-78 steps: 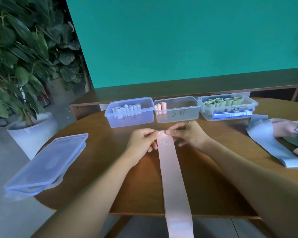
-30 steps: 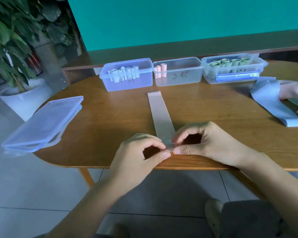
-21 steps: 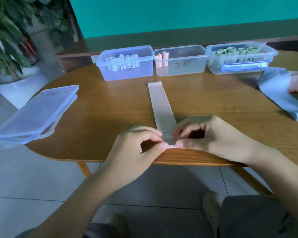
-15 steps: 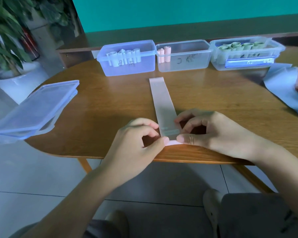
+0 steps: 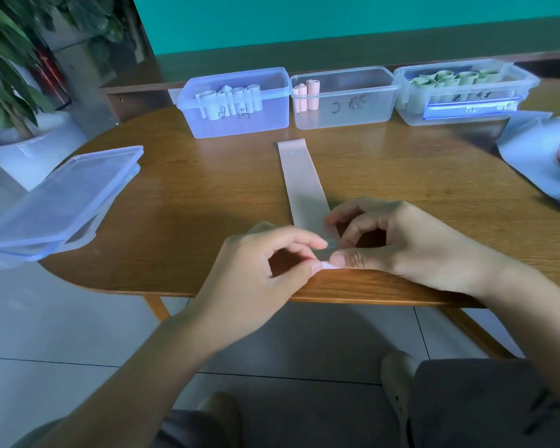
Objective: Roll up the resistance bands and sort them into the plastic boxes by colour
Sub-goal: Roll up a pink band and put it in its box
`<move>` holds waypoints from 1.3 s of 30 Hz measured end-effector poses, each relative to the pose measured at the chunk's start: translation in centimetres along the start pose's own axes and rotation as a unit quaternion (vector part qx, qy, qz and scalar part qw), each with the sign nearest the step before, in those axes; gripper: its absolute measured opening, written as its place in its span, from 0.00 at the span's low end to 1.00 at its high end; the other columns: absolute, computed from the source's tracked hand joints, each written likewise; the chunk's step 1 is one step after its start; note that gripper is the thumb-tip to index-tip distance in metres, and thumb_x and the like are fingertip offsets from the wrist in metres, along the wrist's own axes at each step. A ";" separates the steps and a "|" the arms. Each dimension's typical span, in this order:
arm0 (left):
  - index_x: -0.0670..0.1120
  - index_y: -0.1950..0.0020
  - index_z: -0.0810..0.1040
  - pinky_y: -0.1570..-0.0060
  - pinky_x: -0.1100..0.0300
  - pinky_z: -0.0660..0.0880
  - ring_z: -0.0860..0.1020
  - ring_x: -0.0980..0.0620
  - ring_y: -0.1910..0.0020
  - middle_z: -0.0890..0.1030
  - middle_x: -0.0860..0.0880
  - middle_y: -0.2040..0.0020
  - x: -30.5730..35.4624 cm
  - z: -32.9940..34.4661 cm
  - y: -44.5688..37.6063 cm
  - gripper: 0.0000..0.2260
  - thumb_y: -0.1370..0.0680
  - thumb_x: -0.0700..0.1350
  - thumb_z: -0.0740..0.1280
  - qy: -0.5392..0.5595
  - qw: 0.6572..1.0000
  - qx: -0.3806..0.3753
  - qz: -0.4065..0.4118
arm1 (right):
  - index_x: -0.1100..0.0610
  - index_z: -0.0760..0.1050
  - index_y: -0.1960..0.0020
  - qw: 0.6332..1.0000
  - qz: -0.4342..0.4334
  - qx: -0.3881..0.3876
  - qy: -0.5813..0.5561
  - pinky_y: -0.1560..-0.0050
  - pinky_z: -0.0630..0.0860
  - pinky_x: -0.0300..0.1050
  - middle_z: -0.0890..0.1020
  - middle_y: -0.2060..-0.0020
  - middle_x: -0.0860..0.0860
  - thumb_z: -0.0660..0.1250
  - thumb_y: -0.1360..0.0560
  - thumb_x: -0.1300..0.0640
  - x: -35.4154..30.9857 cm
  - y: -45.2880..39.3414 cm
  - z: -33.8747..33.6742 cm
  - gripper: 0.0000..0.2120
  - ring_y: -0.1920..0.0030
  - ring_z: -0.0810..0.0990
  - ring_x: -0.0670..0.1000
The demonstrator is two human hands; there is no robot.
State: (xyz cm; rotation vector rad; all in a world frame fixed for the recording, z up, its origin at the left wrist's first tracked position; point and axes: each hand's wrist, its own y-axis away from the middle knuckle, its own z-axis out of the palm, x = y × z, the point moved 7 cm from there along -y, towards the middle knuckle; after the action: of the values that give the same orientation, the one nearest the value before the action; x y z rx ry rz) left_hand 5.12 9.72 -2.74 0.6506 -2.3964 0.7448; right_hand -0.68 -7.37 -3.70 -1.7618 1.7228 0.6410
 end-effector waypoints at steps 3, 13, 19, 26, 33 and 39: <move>0.55 0.45 0.85 0.53 0.73 0.73 0.80 0.60 0.48 0.83 0.62 0.54 0.0 -0.3 0.1 0.09 0.25 0.49 0.74 0.017 1.000 0.013 -0.001 | 0.46 0.85 0.58 1.000 -0.015 0.004 -0.022 0.41 0.71 0.33 0.79 0.43 0.34 0.73 0.34 0.37 -0.4 0.4 -0.1 0.13 0.39 0.75 0.36; 0.55 0.51 0.86 0.57 0.73 0.72 0.79 0.60 0.51 0.81 0.64 0.58 -0.1 -0.3 0.2 0.05 0.25 0.50 0.73 -0.020 1.000 -0.004 -0.010 | 0.46 0.86 0.55 1.000 0.002 -0.011 -0.020 0.44 0.71 0.33 0.78 0.42 0.33 0.72 0.27 0.44 -0.2 0.8 0.2 0.08 0.41 0.76 0.36; 0.55 0.52 0.86 0.57 0.70 0.73 0.79 0.58 0.52 0.81 0.63 0.59 -0.2 0.0 0.0 0.05 0.24 0.50 0.70 -0.033 0.999 -0.021 -0.004 | 0.45 0.83 0.59 1.000 0.026 -0.012 0.002 0.45 0.68 0.28 0.77 0.43 0.30 0.74 0.27 0.43 0.1 0.5 0.1 0.07 0.41 0.74 0.33; 0.53 0.51 0.87 0.57 0.64 0.77 0.79 0.58 0.53 0.81 0.59 0.56 0.1 -0.2 0.1 0.07 0.25 0.51 0.70 -0.060 0.998 0.000 0.035 | 0.44 0.83 0.53 0.998 -0.055 -0.007 0.000 0.38 0.67 0.29 0.78 0.43 0.36 0.73 0.26 0.51 -1.1 0.9 0.0 0.02 0.36 0.74 0.37; 0.53 0.50 0.85 0.55 0.68 0.76 0.78 0.57 0.51 0.79 0.59 0.52 0.6 0.0 0.1 0.07 0.24 0.51 0.69 -0.056 0.997 -0.024 0.057 | 0.42 0.83 0.49 0.994 -0.096 -0.017 0.041 0.39 0.70 0.33 0.78 0.43 0.37 0.67 0.25 0.44 -1.6 1.2 0.5 0.08 0.37 0.75 0.41; 0.53 0.49 0.86 0.55 0.68 0.75 0.78 0.58 0.53 0.78 0.58 0.52 0.5 0.4 0.1 0.09 0.23 0.55 0.70 -0.090 0.993 -0.023 0.070 | 0.43 0.83 0.50 0.989 -0.118 0.000 0.085 0.38 0.72 0.37 0.77 0.43 0.37 0.69 0.24 0.46 -1.9 1.4 0.5 0.06 0.38 0.76 0.41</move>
State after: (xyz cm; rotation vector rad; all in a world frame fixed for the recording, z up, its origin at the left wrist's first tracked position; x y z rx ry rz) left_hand 4.55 9.40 -2.72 0.5554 -2.6380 0.7114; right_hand -2.10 -5.64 -2.84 -2.0315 1.5863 0.3968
